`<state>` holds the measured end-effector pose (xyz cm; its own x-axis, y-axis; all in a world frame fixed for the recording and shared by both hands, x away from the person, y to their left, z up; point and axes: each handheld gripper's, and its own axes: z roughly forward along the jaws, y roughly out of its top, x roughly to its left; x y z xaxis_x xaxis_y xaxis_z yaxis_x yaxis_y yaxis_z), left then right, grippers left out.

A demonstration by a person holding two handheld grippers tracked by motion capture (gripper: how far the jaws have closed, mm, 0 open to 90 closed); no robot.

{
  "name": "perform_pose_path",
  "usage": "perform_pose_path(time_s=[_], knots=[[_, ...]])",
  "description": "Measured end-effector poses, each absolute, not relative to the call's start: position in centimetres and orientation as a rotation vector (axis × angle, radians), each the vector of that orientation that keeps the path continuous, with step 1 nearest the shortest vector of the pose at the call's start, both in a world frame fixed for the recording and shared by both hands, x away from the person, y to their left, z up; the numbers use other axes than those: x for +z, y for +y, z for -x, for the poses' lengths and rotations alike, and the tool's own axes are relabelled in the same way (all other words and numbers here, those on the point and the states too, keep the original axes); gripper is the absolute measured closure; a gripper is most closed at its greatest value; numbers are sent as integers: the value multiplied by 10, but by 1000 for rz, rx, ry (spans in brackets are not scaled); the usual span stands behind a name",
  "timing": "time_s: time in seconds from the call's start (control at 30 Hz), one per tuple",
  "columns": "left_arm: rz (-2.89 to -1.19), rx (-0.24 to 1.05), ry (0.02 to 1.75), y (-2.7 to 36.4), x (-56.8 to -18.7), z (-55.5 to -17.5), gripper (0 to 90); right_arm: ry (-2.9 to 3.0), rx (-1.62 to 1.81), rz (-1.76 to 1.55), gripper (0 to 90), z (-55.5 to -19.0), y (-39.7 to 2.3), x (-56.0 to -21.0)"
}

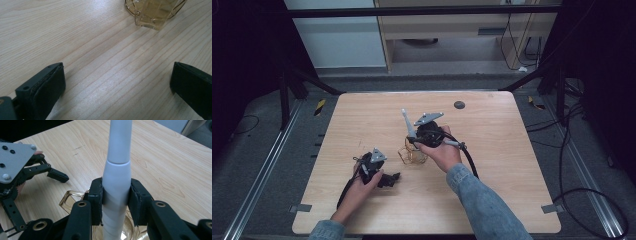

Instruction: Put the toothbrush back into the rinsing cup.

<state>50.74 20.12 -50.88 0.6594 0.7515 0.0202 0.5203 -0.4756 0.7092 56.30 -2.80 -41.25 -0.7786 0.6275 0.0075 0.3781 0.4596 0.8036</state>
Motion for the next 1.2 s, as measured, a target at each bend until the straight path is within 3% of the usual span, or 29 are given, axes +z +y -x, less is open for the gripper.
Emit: perform_pose_path(time_s=[1.2], knots=[[-2186,433,980,201,-509,-507,0,2428,1200,-840,661,-570,-17,-413]])
